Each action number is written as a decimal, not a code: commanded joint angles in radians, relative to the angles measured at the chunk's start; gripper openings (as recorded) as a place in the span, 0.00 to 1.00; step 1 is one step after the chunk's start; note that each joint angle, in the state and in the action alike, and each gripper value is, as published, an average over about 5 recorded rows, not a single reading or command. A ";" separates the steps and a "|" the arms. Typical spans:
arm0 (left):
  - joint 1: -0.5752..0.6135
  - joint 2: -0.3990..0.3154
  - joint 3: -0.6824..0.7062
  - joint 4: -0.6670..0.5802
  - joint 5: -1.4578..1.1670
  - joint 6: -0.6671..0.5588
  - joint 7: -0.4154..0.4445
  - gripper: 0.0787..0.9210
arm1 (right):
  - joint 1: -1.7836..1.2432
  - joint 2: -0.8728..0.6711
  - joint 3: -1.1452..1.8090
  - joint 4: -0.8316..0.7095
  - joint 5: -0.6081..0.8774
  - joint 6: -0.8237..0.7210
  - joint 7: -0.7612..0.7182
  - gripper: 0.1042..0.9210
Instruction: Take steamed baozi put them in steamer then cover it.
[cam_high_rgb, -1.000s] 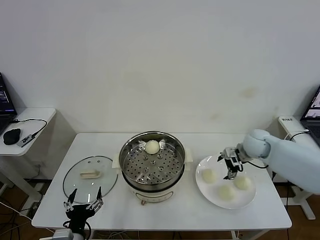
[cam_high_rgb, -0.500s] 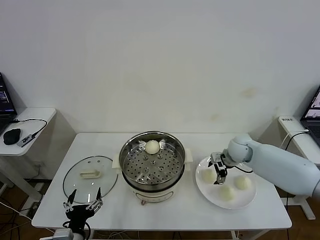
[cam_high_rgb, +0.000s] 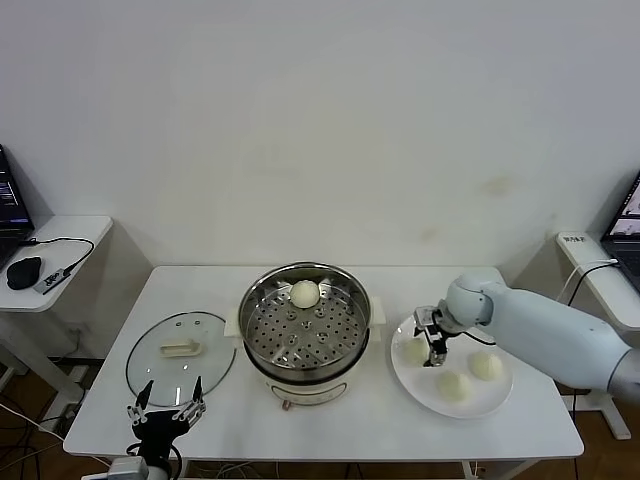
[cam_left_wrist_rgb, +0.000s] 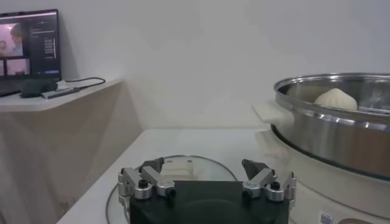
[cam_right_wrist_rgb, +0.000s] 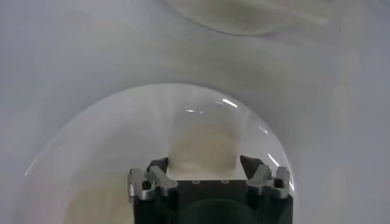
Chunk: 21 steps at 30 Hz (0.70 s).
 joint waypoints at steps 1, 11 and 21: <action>0.000 0.000 0.001 0.000 0.001 0.001 0.000 0.88 | -0.002 0.009 -0.002 -0.009 -0.010 -0.003 -0.001 0.71; 0.000 -0.001 0.001 -0.005 0.002 0.002 -0.001 0.88 | 0.011 -0.001 0.009 -0.001 -0.008 0.002 -0.020 0.62; -0.002 0.003 0.000 -0.013 -0.001 0.004 -0.002 0.88 | 0.220 -0.088 -0.081 0.097 0.083 0.006 -0.056 0.61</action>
